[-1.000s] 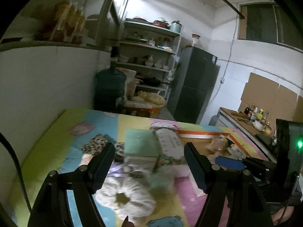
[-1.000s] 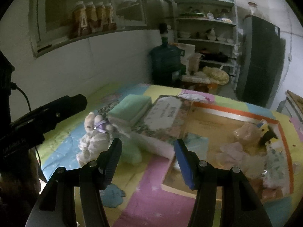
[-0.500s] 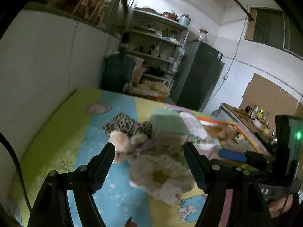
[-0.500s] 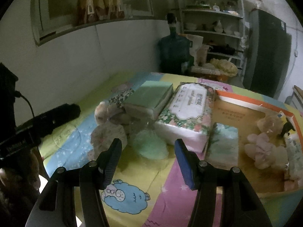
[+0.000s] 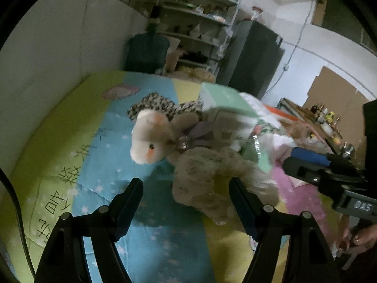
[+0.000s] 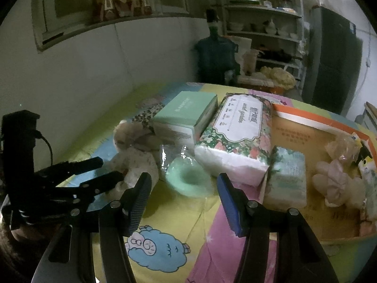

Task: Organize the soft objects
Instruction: 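Move both tools back over the remaining plush items on the bed, then grasp the spotted plush ring with the left tool while the right tool grasps the clear green-soap bag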

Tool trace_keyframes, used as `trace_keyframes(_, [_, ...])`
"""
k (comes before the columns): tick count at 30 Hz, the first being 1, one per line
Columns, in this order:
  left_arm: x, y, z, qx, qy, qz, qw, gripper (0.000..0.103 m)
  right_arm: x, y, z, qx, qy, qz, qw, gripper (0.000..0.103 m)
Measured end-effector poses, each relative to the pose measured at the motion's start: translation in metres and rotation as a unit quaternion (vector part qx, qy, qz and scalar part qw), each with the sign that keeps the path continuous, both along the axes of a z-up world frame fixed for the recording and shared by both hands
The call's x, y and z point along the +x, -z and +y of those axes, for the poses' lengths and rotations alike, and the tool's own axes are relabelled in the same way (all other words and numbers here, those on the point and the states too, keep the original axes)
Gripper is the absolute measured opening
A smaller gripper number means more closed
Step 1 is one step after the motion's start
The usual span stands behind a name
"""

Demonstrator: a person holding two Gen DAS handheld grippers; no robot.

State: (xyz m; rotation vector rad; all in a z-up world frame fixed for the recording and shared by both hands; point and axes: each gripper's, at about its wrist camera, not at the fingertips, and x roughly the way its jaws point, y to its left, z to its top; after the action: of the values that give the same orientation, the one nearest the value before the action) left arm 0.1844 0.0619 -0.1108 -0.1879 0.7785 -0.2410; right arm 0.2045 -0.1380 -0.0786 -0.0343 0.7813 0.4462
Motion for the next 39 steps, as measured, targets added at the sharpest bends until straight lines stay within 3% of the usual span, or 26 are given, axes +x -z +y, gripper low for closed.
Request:
trace_keyframes(4, [0.005,0.008,0.0,-0.005,0.006,0.019,0.9998,0.066,0.002,0.003,-0.002,-0.002,0.001,0.003,1.0,0.06])
trace_keyframes(7, [0.006,0.012,-0.003,0.001,0.013,0.02,0.9997,0.045,0.004,0.005,-0.002,-0.003,0.001,0.007,1.0,0.06])
trace_keyframes(9, [0.004,0.013,-0.002,-0.005,0.02,0.018,0.9996,0.025,0.005,0.007,-0.001,-0.003,-0.001,0.01,1.0,0.06])
trace_keyframes(12, [0.002,0.013,-0.001,-0.011,0.023,0.016,0.9995,0.015,0.007,0.009,0.001,-0.003,-0.004,0.015,1.0,0.06])
trace_keyframes(22, [-0.011,-0.003,0.014,-0.028,0.008,-0.018,0.9994,0.012,0.017,0.021,0.009,-0.013,-0.003,0.027,1.0,0.06])
trace_keyframes(26, [-0.018,-0.012,0.017,-0.031,0.007,-0.033,0.999,0.012,0.022,0.026,0.013,-0.018,-0.001,0.031,0.999,0.069])
trace_keyframes(35, [-0.023,-0.015,0.018,-0.029,0.007,-0.043,0.9986,0.012,0.031,0.036,0.018,-0.03,0.006,0.035,0.999,0.069])
trace_keyframes(38, [-0.024,-0.014,0.018,-0.031,0.007,-0.042,0.9986,0.012,0.033,0.037,0.017,-0.037,0.013,0.032,0.999,0.054])
trace_keyframes(39, [-0.024,-0.014,0.018,-0.031,0.007,-0.042,0.9986,0.012,0.034,0.038,0.018,-0.035,0.013,0.033,0.999,0.054])
